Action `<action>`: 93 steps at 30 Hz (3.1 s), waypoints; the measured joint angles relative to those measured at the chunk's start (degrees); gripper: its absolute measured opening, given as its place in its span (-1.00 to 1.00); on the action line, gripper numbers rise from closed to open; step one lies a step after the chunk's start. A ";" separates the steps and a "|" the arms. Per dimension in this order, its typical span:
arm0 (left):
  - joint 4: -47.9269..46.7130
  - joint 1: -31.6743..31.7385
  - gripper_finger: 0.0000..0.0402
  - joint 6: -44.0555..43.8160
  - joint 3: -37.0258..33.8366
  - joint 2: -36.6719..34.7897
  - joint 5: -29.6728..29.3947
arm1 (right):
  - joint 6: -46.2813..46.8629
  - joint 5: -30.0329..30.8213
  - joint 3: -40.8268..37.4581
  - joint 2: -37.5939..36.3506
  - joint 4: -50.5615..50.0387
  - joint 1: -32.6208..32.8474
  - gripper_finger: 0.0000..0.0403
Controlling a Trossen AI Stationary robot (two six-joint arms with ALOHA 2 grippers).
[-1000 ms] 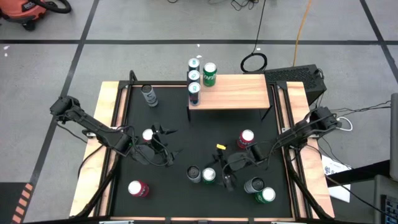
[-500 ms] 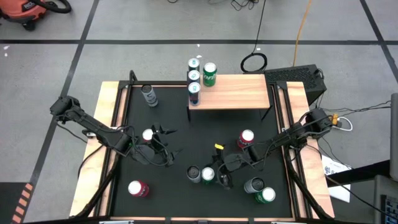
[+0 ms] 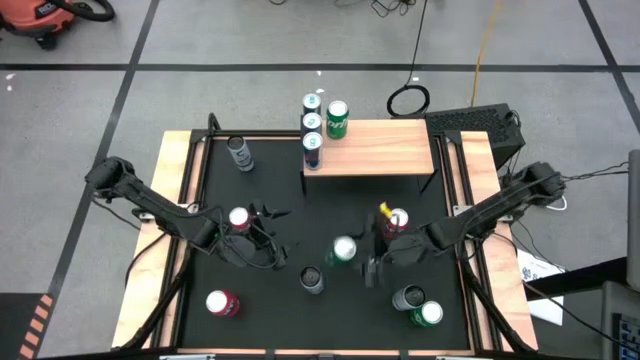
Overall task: Place canned beverage on shelf
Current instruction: Put the left green soda can on the shelf aligned with the other green soda can
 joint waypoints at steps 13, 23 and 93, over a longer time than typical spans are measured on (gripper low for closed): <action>20.54 2.79 0.98 13.26 0.00 8.22 6.45 | -2.47 9.93 0.04 -1.94 8.75 -1.64 0.41; 29.56 4.72 0.98 17.93 0.55 13.19 13.16 | -2.85 9.91 0.08 -1.34 13.44 -1.97 0.42; 7.65 10.24 0.73 11.21 2.58 9.48 5.23 | -12.55 -13.78 12.13 -6.88 -14.99 -31.41 0.42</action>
